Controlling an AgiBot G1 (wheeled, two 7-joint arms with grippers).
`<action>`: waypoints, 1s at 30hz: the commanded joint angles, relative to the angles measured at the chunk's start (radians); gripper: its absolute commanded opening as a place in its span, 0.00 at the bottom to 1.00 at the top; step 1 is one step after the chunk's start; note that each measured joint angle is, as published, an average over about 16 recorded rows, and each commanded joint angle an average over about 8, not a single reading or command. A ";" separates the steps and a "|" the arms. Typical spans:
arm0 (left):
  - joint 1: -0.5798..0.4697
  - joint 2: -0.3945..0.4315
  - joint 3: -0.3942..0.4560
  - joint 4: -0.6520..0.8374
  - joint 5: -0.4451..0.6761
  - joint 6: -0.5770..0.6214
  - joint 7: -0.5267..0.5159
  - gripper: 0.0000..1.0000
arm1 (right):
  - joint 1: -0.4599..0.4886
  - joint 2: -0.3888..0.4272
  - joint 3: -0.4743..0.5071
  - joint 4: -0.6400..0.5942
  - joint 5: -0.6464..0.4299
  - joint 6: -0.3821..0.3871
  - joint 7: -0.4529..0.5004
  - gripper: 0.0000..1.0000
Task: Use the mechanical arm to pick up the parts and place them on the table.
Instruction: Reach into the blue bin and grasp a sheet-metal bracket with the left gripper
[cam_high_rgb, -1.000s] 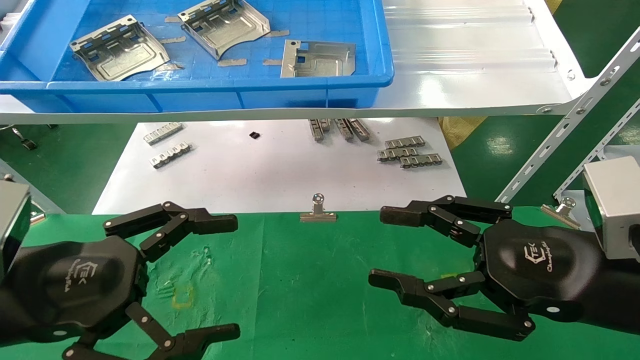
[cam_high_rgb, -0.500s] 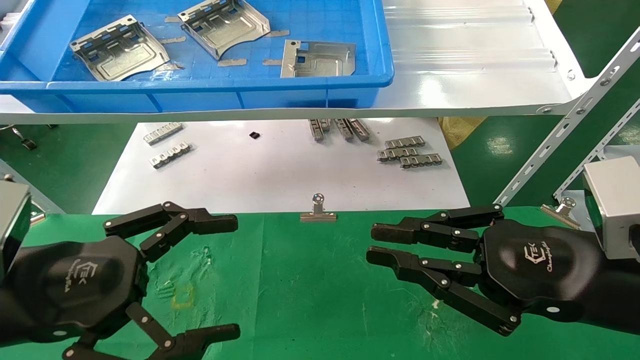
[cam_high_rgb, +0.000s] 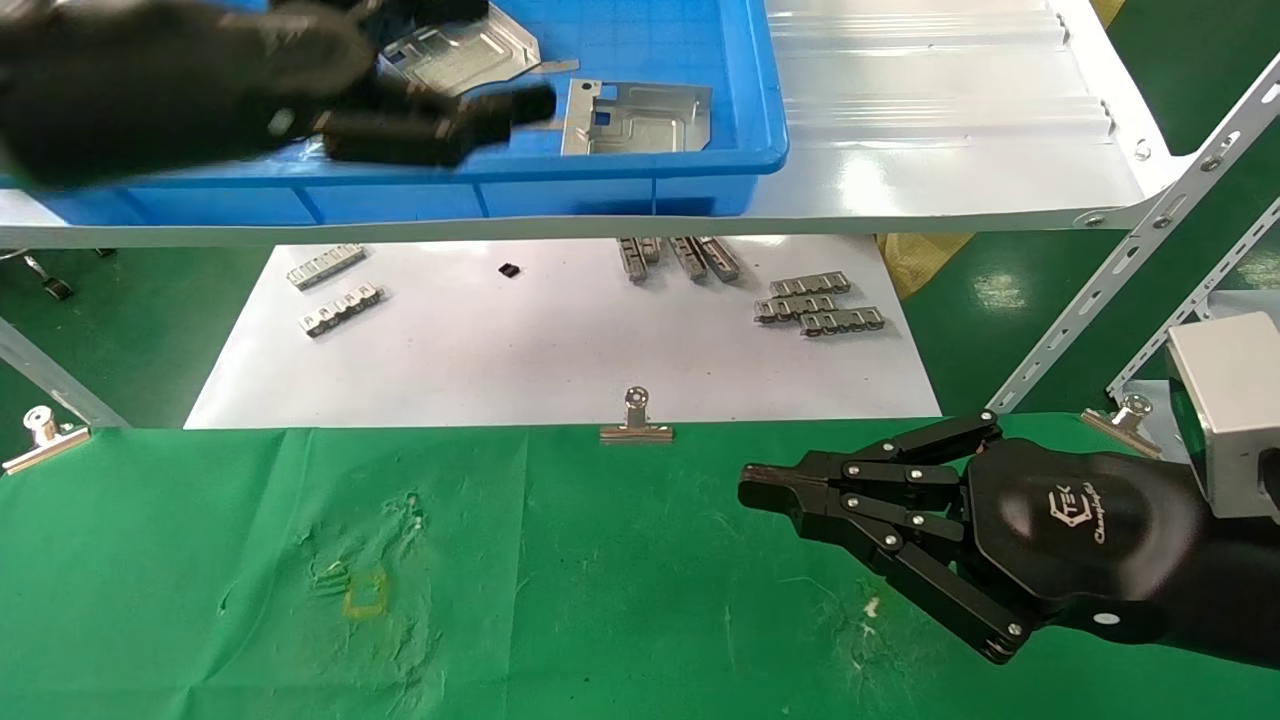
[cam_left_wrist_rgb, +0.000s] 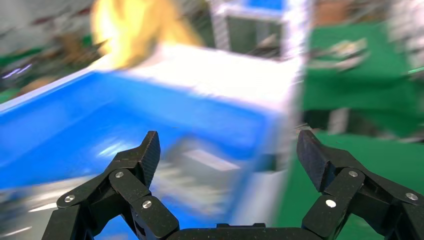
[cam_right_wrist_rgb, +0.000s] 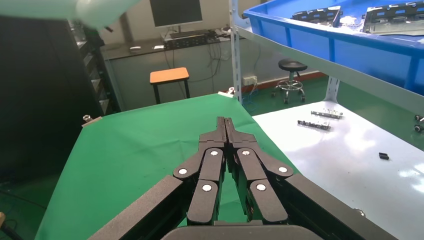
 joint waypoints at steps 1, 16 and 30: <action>-0.104 0.065 0.042 0.132 0.088 -0.036 0.011 1.00 | 0.000 0.000 0.000 0.000 0.000 0.000 0.000 0.00; -0.327 0.305 0.152 0.633 0.333 -0.464 0.127 0.00 | 0.000 0.000 0.000 0.000 0.000 0.000 0.000 0.99; -0.380 0.304 0.190 0.706 0.385 -0.316 0.130 0.00 | 0.000 0.000 0.000 0.000 0.000 0.000 0.000 1.00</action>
